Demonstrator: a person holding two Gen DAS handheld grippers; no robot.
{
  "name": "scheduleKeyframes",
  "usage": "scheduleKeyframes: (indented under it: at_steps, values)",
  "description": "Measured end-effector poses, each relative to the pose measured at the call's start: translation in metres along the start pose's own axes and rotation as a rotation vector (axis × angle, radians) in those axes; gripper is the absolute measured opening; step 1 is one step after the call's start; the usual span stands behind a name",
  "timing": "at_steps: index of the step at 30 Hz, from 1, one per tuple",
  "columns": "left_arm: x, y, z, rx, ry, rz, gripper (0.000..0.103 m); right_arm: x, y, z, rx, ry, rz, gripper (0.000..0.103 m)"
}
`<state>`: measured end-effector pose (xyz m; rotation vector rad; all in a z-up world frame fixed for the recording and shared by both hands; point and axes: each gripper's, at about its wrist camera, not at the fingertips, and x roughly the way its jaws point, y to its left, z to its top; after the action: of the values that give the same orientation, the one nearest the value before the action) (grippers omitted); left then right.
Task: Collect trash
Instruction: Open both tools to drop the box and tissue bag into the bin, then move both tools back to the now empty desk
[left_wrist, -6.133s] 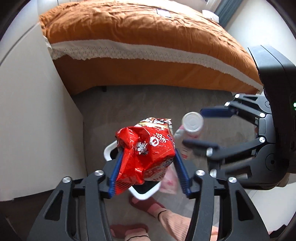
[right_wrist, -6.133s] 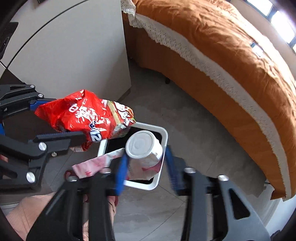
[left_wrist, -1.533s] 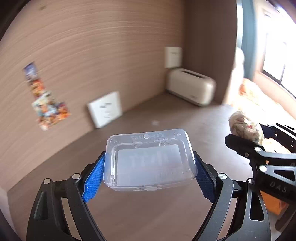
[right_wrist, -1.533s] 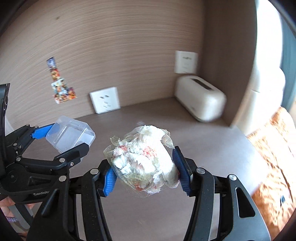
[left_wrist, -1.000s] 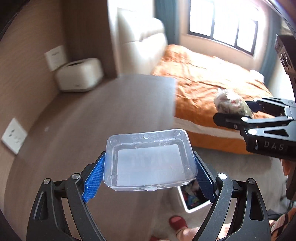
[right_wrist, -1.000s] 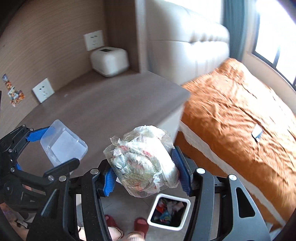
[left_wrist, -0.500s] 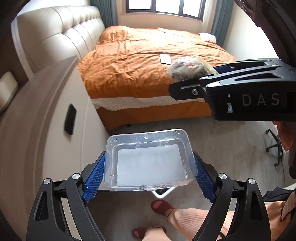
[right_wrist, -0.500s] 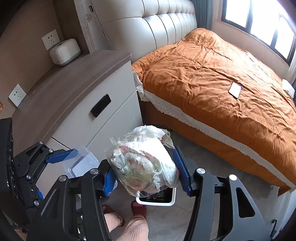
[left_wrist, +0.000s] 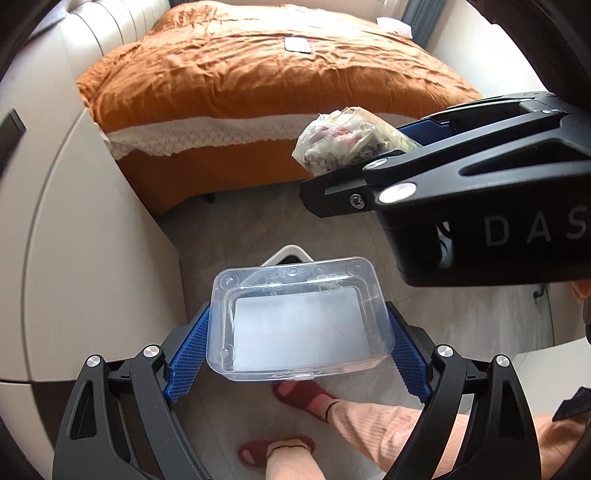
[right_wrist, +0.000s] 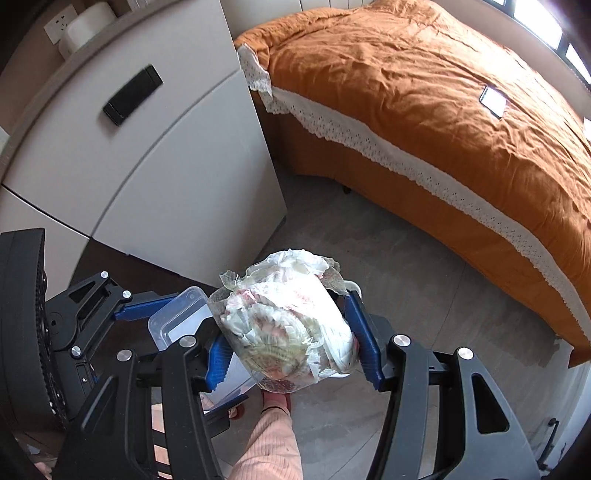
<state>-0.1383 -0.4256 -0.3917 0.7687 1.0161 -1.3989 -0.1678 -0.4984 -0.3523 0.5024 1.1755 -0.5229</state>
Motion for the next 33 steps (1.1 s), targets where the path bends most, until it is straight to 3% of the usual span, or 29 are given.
scheduleKeyframes:
  at_steps: [7, 8, 9, 10, 16, 24, 30, 33]
  values:
    - [0.084, 0.012, -0.023, 0.006, 0.031, -0.053, 0.088, 0.087, -0.023, -0.022, -0.018, 0.062, 0.008, 0.058]
    - [0.092, 0.013, -0.027, 0.006, 0.034, -0.053, 0.097, 0.097, -0.024, -0.025, -0.029, 0.072, 0.003, 0.059]
    - [0.103, 0.014, -0.031, 0.006, 0.038, -0.046, 0.098, 0.106, -0.026, -0.027, -0.037, 0.080, 0.007, 0.074]
    - [0.109, 0.016, -0.034, 0.003, 0.035, -0.048, 0.098, 0.116, -0.027, -0.029, -0.040, 0.096, 0.018, 0.097]
    - [0.123, 0.020, -0.039, -0.007, 0.055, -0.049, 0.098, 0.137, -0.035, -0.041, -0.054, 0.138, -0.002, 0.099]
    - [0.093, 0.017, -0.033, -0.033, 0.041, -0.043, 0.098, 0.114, -0.027, -0.035, -0.043, 0.118, -0.008, 0.099]
    - [0.023, 0.029, -0.012, -0.104, -0.024, 0.001, 0.098, 0.068, -0.015, -0.015, -0.032, 0.073, 0.003, 0.099]
    - [-0.024, 0.032, -0.003, -0.128, -0.074, 0.064, 0.098, 0.028, 0.000, 0.002, -0.038, 0.025, 0.023, 0.099]
